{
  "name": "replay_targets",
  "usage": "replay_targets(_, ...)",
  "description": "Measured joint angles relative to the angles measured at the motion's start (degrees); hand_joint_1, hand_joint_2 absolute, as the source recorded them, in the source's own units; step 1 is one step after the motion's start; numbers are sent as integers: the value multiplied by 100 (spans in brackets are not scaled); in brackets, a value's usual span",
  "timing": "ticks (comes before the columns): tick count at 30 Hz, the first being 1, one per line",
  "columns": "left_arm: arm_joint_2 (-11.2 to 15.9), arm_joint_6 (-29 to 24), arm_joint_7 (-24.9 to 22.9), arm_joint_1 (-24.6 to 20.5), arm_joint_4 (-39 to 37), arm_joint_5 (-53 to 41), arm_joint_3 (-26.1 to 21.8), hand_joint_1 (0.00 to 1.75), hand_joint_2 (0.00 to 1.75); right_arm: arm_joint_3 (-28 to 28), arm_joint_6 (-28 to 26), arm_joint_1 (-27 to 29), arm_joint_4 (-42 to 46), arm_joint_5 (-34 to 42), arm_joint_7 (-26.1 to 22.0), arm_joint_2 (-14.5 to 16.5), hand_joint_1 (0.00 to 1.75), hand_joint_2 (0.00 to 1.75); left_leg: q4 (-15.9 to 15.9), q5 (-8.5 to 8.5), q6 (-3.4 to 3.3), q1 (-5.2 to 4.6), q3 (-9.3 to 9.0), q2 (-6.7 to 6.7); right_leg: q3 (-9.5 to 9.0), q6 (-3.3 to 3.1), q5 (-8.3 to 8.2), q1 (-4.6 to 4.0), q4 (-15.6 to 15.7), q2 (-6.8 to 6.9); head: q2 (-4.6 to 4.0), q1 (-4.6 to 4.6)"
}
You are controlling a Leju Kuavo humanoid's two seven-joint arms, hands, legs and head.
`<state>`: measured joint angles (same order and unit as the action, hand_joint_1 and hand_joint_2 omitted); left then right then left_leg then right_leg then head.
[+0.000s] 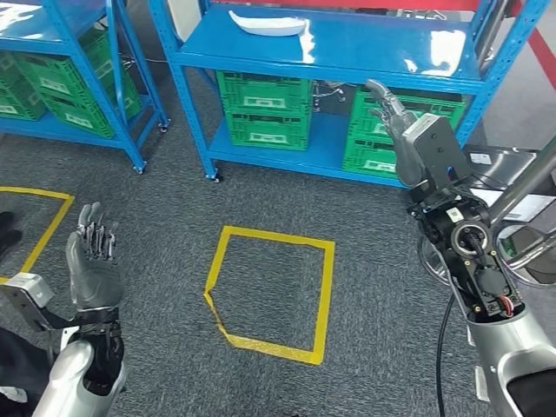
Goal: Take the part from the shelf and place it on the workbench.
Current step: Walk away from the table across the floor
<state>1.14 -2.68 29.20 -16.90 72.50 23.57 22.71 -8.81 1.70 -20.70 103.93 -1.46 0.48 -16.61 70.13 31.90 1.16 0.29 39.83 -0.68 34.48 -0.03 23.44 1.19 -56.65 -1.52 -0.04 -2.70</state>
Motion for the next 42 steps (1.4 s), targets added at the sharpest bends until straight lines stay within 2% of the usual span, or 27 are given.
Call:
replay_targets(1,5,-4,0,9,-5,3,0,0,0,-9,1,0,-7,0,0,3,0,0,179,21,-8,0,99,18,7,-6,-6,-7,0,-62,0,7)
replay_targets(2,10,-13,1,15,-10,4,0,0,0,-16,1,0,-14,0,0,5,0,0,160,-56,-29,-1,103,32,12,-11,-12,-15,0,-127,0,13)
replay_targets(4,20,-27,2,15,-11,10,0,0,0,-25,1,-12,-18,-4,-2,7,0,0,-490,-438,-119,-13,-197,159,15,-8,-27,-22,0,-254,0,21)
replay_targets(5,27,-33,3,14,-11,20,0,0,0,-27,0,-23,-21,-8,-5,7,0,0,-895,-600,-180,-20,-390,313,22,1,-35,-19,0,-310,0,22)
replay_targets(7,33,-38,9,15,-10,39,0,0,0,-32,-2,-45,-28,-16,-8,9,0,0,-1403,-764,-247,-48,-631,507,51,44,-56,3,1,-425,0,24)
replay_targets(8,34,-41,12,16,-10,45,0,0,0,-36,-3,-48,-31,-17,-9,9,0,0,-1470,-767,-254,-66,-660,511,68,79,-71,17,9,-485,0,27)
replay_targets(10,31,-44,18,15,-8,48,0,0,0,-37,-4,-44,-33,-17,-9,10,0,0,-1551,-804,-256,-65,-692,361,97,150,-90,27,22,-551,0,36)
replay_targets(12,24,-47,21,17,-7,48,0,0,0,-30,-6,-60,-33,-17,-11,10,0,0,-1673,-854,-286,-32,-746,220,208,204,78,-1,-202,-333,0,-5)
replay_targets(14,20,-48,22,28,-7,48,0,0,0,-32,-7,-77,-37,-17,-12,10,0,0,-1726,-875,-316,-23,-770,85,494,247,456,-8,-852,-38,0,-56)
replay_targets(15,20,-49,22,37,-7,49,0,0,0,-35,-7,-75,-42,-17,-11,10,0,0,-1727,-874,-325,-21,-769,12,648,269,614,6,-1210,27,0,-74)
replay_targets(16,21,-49,22,48,-7,49,0,0,0,-38,-6,-67,-49,-17,-10,10,0,0,-1723,-872,-321,-20,-766,-55,737,290,682,22,-1440,65,0,-85)
replay_targets(17,21,-49,22,57,-7,50,0,0,0,-39,-6,-62,-55,-17,-9,10,0,0,-1716,-866,-313,-15,-765,-122,727,312,644,39,-1470,96,0,-99)
replay_targets(18,21,-49,22,62,-7,51,0,0,0,-39,-6,-61,-59,-17,-9,10,0,0,-1701,-853,-296,-5,-764,-186,609,334,512,55,-1286,134,0,-114)
replay_targets(20,20,-56,22,64,-7,57,0,0,0,-39,-6,-69,-62,-17,-8,11,0,0,-1631,-804,-229,-3,-757,-294,191,373,190,54,-546,342,0,-152)
replay_targets(21,20,-64,21,65,-7,64,1,0,0,-41,-4,-74,-63,-16,-7,11,0,0,-1576,-773,-189,-14,-746,-341,37,355,100,47,-246,431,0,-172)
replay_targets(23,19,-84,23,70,-6,78,2,0,0,-49,1,-75,-64,-5,4,13,0,0,-1514,-738,-128,-50,-730,-430,-44,271,94,22,-36,484,0,-161)
replay_targets(25,14,-93,26,75,-5,90,3,0,0,-59,6,-70,-63,10,23,13,0,0,-1494,-717,-85,-47,-735,-510,-16,172,75,27,-39,344,0,-100)
replay_targets(27,13,-98,30,82,-5,99,4,0,0,-66,8,-81,-61,15,38,12,0,0,-1246,-531,-27,-15,-649,-336,-7,111,46,37,-28,226,0,-58)
replay_targets(29,13,-102,34,101,-5,106,4,0,0,-77,15,-91,-60,15,55,12,0,0,-557,-155,19,7,-346,-59,8,70,23,41,-24,119,0,-15)
replay_targets(30,14,-103,35,117,-5,107,4,0,0,-87,20,-92,-60,15,68,13,0,0,-162,5,26,7,-155,-2,18,55,15,36,-24,61,0,0)
replay_targets(31,14,-104,35,136,-6,108,5,0,0,-99,23,-92,-61,15,79,13,0,0,116,80,24,6,-11,20,26,45,10,31,-24,-3,0,9)
replay_targets(32,15,-105,35,152,-7,109,5,0,0,-109,26,-92,-61,15,90,13,0,0,202,50,11,6,46,30,31,40,5,25,-24,-73,0,14)
replay_targets(34,16,-106,35,163,-9,109,7,0,0,-119,26,-95,-60,15,102,13,0,0,-279,-287,-58,0,-155,92,32,40,-5,15,-24,-211,0,23)
replay_targets(36,20,-106,36,158,-8,109,7,0,0,-120,26,-105,-52,15,107,13,0,0,-1063,-624,-166,-7,-514,321,43,56,-19,13,-24,-338,0,27)
replay_targets(38,20,-106,38,158,-7,109,7,0,0,-122,26,-116,-46,15,110,13,0,0,-1433,-721,-215,-21,-680,445,73,103,-42,28,-18,-445,0,28)
replay_targets(40,12,-105,39,156,-7,109,7,0,0,-122,26,-119,-42,15,114,11,0,0,-1500,-738,-218,-26,-702,335,96,177,-78,37,17,-553,0,33)
replay_targets(42,-1,-102,45,150,-7,115,7,0,0,-118,23,-120,-32,15,115,3,0,0,-1609,-790,-251,2,-746,210,158,232,5,11,-78,-395,0,4)
